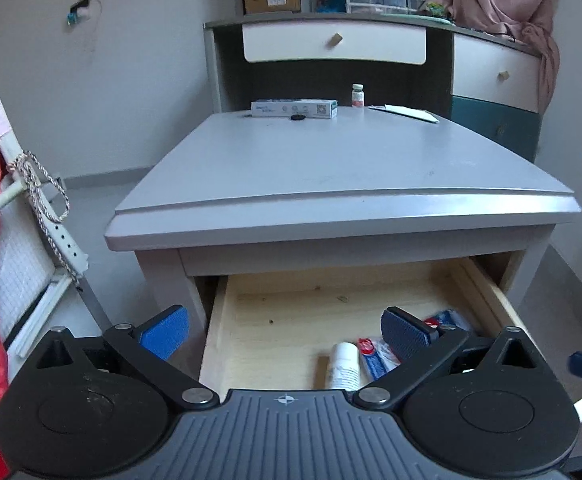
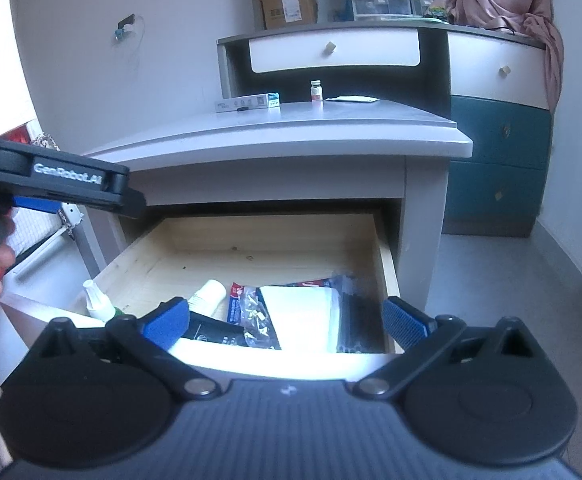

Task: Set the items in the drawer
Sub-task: 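Withdraw the left gripper from the drawer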

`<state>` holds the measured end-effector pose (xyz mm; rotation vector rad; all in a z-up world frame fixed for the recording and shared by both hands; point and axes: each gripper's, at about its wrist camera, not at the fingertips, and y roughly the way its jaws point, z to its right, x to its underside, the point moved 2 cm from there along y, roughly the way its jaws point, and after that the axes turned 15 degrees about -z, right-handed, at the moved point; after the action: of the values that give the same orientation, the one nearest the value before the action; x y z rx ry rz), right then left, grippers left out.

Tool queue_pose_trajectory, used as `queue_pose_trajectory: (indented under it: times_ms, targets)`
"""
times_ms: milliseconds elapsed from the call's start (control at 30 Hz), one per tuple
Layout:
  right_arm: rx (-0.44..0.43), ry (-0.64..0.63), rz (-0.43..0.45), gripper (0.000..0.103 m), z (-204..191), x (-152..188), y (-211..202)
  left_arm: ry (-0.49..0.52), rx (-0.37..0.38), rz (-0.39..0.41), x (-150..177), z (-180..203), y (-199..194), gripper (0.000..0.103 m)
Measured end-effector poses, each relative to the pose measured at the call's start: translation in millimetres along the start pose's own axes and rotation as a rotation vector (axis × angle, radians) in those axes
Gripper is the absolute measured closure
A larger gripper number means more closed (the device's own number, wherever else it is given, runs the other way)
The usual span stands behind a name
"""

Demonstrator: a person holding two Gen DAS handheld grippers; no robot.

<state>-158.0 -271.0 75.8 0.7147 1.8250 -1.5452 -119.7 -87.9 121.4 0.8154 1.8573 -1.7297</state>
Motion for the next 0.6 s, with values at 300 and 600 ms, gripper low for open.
queue_pose_trajectory:
  times_ms: [300, 600]
  targets:
    - [0.061, 0.004, -0.014, 0.000, 1.8, -4.2, 5.2, -0.018, 0.038, 0.038, 14.5, -5.6, 5.4, 0.000]
    - [0.136, -0.025, -0.011, 0.000, -3.6, -16.2, 7.1, -0.017, 0.046, 0.061, 19.1, -8.6, 7.0, 0.000]
